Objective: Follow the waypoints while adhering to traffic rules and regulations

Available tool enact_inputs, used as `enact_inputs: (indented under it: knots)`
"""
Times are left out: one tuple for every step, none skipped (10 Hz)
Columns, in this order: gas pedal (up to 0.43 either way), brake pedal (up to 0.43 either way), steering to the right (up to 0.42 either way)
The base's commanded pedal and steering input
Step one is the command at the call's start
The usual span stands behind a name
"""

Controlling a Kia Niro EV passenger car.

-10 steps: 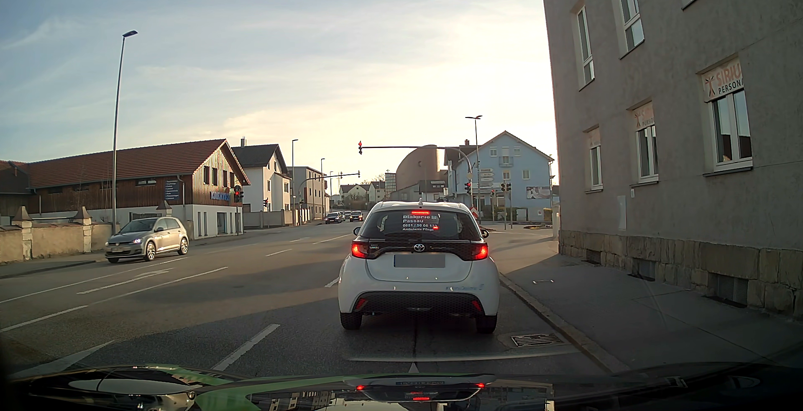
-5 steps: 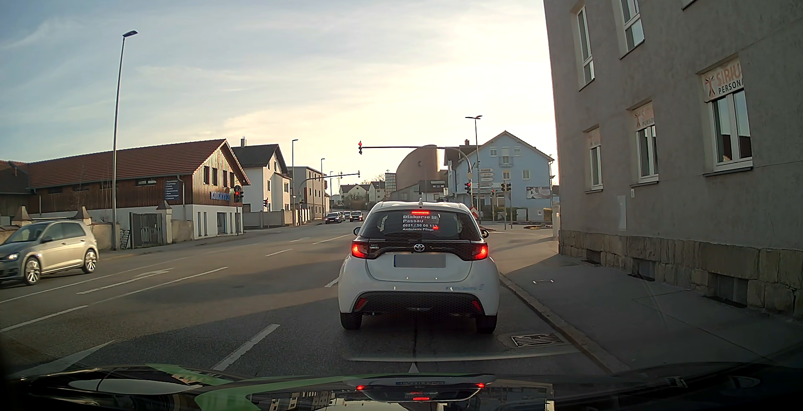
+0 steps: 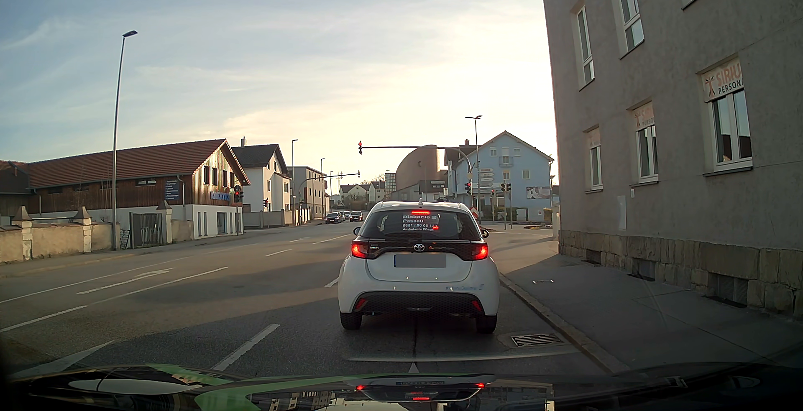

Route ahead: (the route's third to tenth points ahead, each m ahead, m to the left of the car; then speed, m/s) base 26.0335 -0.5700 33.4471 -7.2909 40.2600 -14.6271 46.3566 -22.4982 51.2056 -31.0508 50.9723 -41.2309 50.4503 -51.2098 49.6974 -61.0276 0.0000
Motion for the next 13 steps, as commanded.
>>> enact_inputs:
  knots:
    - [0.0,0.262,-0.006]
    - [0.0,0.262,-0.006]
    - [0.0,0.262,-0.006]
    - [0.0,0.262,-0.006]
    - [0.0,0.262,-0.006]
    - [0.0,0.262,-0.006]
    - [0.0,0.262,-0.006]
    - [0.0,0.262,-0.006]
    - [0.0,0.262,-0.006]
    - [0.0,0.262,-0.006]
    - [0.0,0.262,-0.006]
    - [0.0,0.262,-0.006]
    - [0.0,0.262,-0.006]
